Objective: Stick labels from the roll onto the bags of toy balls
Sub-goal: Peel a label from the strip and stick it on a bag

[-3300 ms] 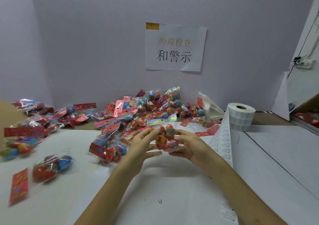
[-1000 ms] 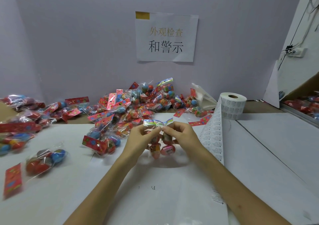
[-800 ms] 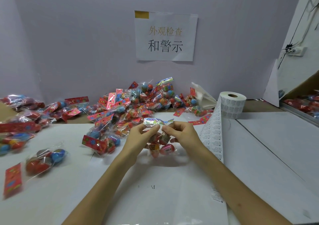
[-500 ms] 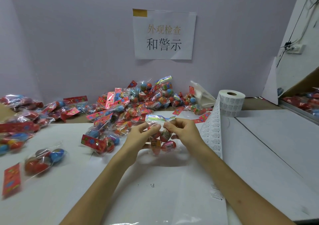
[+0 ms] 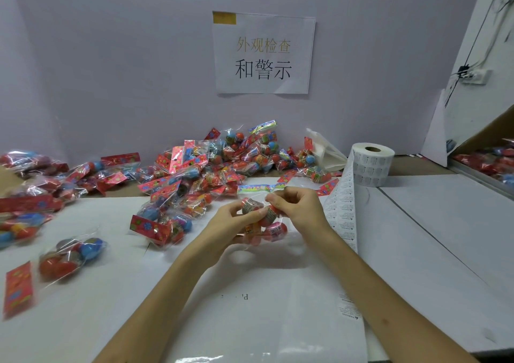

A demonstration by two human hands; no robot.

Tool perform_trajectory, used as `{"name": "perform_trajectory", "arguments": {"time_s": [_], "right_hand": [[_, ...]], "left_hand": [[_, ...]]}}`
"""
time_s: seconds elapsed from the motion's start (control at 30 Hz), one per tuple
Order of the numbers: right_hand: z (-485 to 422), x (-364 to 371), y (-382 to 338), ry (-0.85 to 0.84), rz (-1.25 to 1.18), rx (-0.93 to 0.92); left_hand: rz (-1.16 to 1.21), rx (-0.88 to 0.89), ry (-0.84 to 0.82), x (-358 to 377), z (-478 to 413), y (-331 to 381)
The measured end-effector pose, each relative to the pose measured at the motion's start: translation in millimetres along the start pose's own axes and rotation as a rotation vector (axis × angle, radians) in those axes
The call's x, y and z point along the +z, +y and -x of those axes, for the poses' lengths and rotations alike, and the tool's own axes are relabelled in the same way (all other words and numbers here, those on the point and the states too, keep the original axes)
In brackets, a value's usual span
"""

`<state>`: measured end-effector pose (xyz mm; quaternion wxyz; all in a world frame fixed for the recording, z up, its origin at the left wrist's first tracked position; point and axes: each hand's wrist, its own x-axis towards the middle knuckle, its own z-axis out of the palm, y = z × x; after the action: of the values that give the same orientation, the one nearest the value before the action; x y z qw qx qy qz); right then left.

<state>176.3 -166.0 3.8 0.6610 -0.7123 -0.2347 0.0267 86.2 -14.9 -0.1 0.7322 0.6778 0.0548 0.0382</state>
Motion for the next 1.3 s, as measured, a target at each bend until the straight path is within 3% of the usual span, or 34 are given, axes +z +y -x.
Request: {"name": "perform_trajectory", "arguments": {"time_s": [0.17, 0.3, 0.43, 0.53, 0.63, 0.9, 1.13, 1.3], "right_hand": [[-2, -2, 3, 0.021, 0.076, -0.027], [-8, -15, 3, 0.028, 0.381, -0.157], [-14, -40, -1, 0.296, 0.553, -0.243], [-18, -60, -1, 0.556, 0.676, -0.126], [-20, -76, 2, 0.635, 0.621, 0.02], [-22, -81, 2, 0.454, -0.073, 0.372], [-16, -63, -3, 0.092, -0.027, 0.543], [-12, -57, -11, -0.057, -0.172, 0.503]], "left_hand": [[0.009, 0.012, 0.03, -2, -3, -2], [-0.068, 0.017, 0.206, -8, -7, -5], [-0.398, 0.12, 0.39, -11, -10, -11], [-0.472, 0.163, 0.444, -11, -8, -12], [-0.623, 0.195, 0.496, -12, -9, -13], [-0.796, 0.372, 0.532, -9, -6, -12], [-0.44, 0.316, 0.256, 1, -6, -8], [-0.318, 0.193, 0.066, 7, -5, -7]]}}
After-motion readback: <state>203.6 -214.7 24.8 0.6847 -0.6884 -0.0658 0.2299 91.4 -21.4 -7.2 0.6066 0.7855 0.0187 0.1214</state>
